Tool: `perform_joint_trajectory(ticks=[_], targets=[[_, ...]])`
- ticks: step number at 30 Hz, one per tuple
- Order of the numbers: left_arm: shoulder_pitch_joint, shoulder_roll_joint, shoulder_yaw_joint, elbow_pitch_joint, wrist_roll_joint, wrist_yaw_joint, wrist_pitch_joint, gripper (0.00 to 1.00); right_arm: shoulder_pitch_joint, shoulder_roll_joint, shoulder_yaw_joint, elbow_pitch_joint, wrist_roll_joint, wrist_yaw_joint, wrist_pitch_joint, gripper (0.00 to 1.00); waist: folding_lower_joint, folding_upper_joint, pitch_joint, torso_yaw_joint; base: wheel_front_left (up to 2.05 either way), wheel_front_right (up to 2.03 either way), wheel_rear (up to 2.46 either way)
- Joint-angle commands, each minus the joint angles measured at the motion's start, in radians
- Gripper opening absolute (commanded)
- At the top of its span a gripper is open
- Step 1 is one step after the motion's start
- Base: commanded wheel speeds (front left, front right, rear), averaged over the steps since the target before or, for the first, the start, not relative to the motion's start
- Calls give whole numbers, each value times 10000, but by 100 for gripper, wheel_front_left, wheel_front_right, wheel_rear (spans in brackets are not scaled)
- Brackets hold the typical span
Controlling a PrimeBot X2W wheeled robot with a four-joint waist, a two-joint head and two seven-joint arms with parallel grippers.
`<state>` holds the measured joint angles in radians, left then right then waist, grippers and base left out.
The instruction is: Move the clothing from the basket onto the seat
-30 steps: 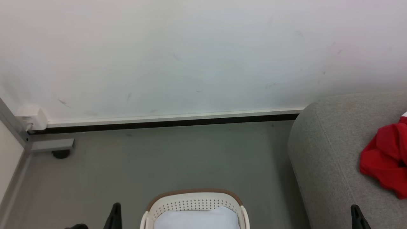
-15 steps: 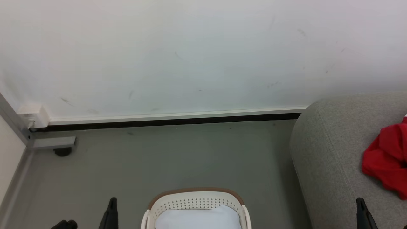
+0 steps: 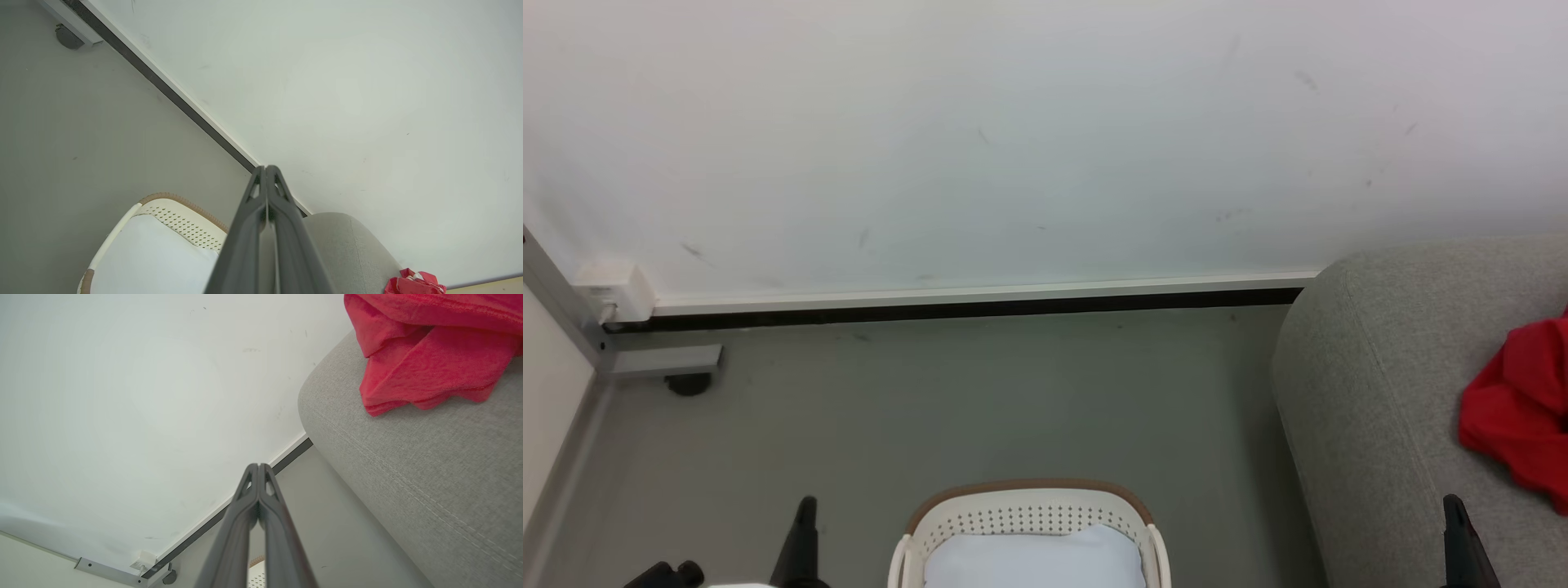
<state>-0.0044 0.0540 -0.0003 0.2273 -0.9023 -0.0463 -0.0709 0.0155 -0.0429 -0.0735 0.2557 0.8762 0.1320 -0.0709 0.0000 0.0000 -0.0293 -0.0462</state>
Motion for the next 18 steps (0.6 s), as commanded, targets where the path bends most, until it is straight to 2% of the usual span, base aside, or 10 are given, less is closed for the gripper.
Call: perform_joint_trajectory(ticks=[1, 18], targets=[[-260, 37, 108, -67, -387, -73, 89, 0, -292, -80, -61, -146, 392, -9, 87, 0, 0, 0, 7, 11, 0, 0, 0], [-497, 22, 414, 1, -2298, -303, 597, 0, -586, -89, -165, -147, 2361, -12, 597, 0, 0, 0, 77, 110, 0, 0, 0]])
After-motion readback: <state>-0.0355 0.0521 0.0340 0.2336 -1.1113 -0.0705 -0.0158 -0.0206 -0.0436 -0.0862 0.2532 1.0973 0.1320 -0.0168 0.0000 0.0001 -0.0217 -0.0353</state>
